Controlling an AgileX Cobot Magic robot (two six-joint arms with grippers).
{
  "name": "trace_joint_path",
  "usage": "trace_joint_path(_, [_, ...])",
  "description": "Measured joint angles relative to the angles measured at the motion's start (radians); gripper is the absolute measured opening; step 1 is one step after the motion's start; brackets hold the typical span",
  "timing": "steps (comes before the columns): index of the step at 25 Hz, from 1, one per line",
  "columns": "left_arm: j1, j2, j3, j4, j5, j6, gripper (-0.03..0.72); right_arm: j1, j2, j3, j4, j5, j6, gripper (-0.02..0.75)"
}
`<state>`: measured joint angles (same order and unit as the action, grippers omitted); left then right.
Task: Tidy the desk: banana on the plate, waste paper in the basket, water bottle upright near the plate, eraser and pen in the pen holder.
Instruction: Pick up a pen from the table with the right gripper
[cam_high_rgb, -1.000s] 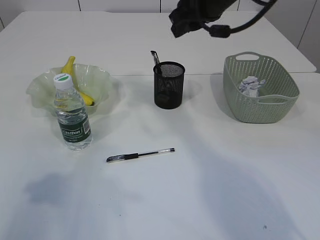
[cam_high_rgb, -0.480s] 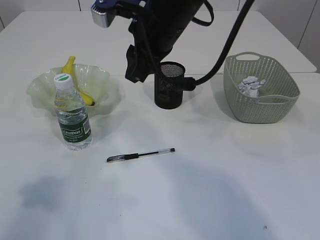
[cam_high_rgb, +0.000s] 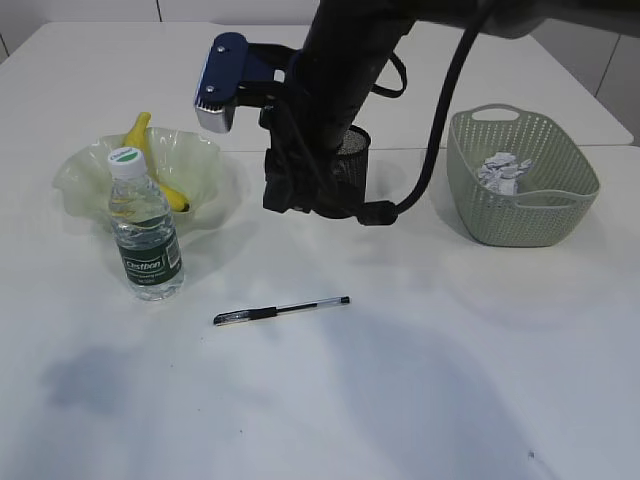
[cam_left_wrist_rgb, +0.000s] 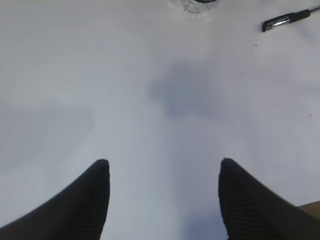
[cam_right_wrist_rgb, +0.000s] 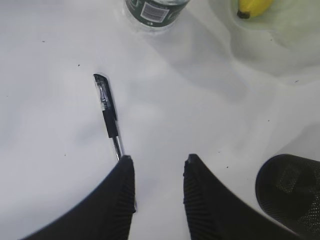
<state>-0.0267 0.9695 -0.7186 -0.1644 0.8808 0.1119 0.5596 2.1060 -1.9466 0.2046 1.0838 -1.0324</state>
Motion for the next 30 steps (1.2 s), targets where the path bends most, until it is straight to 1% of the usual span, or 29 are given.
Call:
trace_joint_path(6, [0.0,0.0,0.0,0.001,-0.002,0.0,0.482,0.0,0.025,0.0,-0.028,-0.005,-0.016,0.256])
trace_joint_path(10, [0.0,0.0,0.0,0.001,-0.007,0.0,0.482,0.0,0.025,0.0,-0.028,-0.05,-0.026,0.256])
trace_joint_path(14, [0.0,0.0,0.0,0.002,-0.013,0.0,0.482,0.0,0.03,0.0,-0.015,-0.056,-0.113,0.257])
trace_joint_path(18, [0.0,0.0,0.0,0.002,-0.026,0.0,0.482,0.0,0.055,0.0,-0.003,-0.032,-0.143,0.256])
trace_joint_path(24, [0.0,0.0,0.0,0.002,-0.028,0.0,0.482,0.0,0.12,-0.008,0.054,0.011,-0.147,0.256])
trace_joint_path(30, [0.0,0.0,0.0,0.002,-0.03,0.0,0.482,0.0,0.173,-0.015,0.07,0.044,-0.147,0.256])
